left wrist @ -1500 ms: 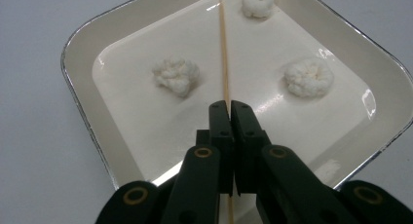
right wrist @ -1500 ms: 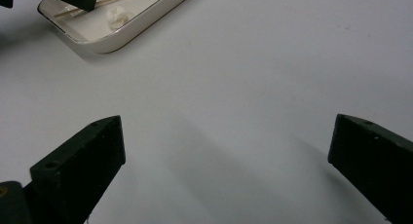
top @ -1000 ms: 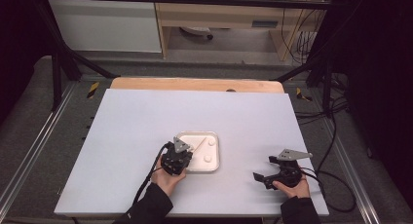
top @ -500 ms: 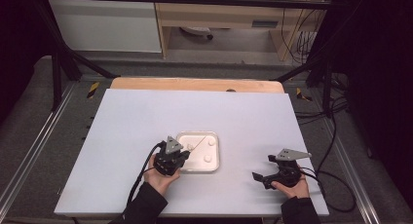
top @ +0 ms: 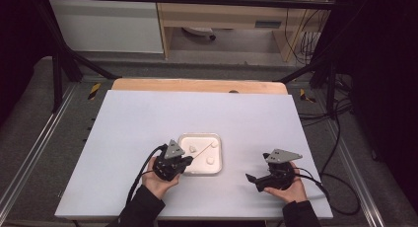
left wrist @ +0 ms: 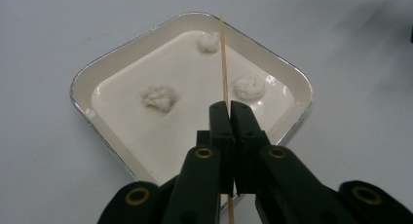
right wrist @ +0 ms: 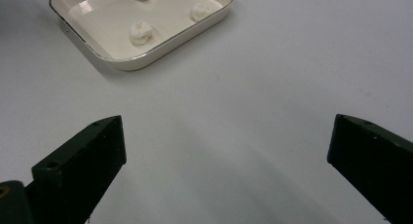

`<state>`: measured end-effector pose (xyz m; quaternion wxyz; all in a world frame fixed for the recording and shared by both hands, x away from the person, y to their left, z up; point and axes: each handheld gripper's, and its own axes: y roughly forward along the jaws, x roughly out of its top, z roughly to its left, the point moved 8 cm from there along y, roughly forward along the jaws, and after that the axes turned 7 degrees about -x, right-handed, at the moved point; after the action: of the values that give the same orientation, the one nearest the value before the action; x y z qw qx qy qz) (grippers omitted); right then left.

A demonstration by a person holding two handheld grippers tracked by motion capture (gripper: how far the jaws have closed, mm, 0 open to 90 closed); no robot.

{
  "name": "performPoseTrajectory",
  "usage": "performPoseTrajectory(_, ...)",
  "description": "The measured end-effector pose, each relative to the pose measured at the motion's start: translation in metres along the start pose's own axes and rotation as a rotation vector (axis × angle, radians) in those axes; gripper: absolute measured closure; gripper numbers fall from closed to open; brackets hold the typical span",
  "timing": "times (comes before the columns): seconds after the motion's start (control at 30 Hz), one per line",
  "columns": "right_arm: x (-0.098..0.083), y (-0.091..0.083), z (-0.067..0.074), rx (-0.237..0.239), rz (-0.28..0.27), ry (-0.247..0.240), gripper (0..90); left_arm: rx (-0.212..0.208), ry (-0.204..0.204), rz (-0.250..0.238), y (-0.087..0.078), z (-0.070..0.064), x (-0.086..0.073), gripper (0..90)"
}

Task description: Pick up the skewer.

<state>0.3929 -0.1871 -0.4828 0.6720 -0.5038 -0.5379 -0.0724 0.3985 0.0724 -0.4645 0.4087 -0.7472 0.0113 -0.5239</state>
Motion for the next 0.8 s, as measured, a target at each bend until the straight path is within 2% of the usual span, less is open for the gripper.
performPoseTrajectory(0.2, 0.010, 0.003, 0.012, -0.018, 0.014, -0.094, 1.6, -0.030, 0.036, 0.021, -0.002, -0.003, 0.002, 88.9)
performPoseTrajectory(0.23, 0.010, 0.003, 0.012, -0.018, 0.014, -0.094, 1.6, -0.030, 0.036, 0.021, -0.002, -0.003, 0.002, 88.9)
performPoseTrajectory(0.27, 0.013, 0.005, 0.015, -0.025, 0.024, -0.125, 1.7, -0.038, 0.040, 0.022, -0.003, -0.004, 0.002, 88.9)
performPoseTrajectory(0.43, 0.016, 0.008, 0.020, -0.032, 0.042, -0.168, 2.7, -0.055, 0.073, 0.045, -0.003, -0.007, 0.006, 88.9)
performPoseTrajectory(0.47, 0.019, 0.009, 0.022, -0.041, 0.051, -0.196, 3.2, -0.055, 0.076, 0.048, -0.003, -0.008, 0.007, 88.9)
performPoseTrajectory(0.53, 0.020, 0.010, 0.023, -0.042, 0.049, -0.205, 3.7, -0.064, 0.088, 0.056, -0.002, -0.009, 0.011, 88.9)
performPoseTrajectory(0.6, 0.023, 0.011, 0.025, -0.055, 0.054, -0.239, 4.1, -0.069, 0.101, 0.063, -0.002, -0.012, 0.014, 88.9)
performPoseTrajectory(0.63, 0.026, 0.011, 0.026, -0.070, 0.060, -0.285, 5.0, -0.071, 0.108, 0.065, -0.002, -0.013, 0.015, 88.9)
performPoseTrajectory(0.7, 0.027, 0.011, 0.027, -0.073, 0.057, -0.303, 5.8, -0.077, 0.124, 0.073, -0.001, -0.015, 0.017, 88.9)
performPoseTrajectory(0.8, 0.029, 0.011, 0.030, -0.084, 0.063, -0.360, 7.9, -0.088, 0.139, 0.086, 0.002, -0.019, 0.020, 88.9)
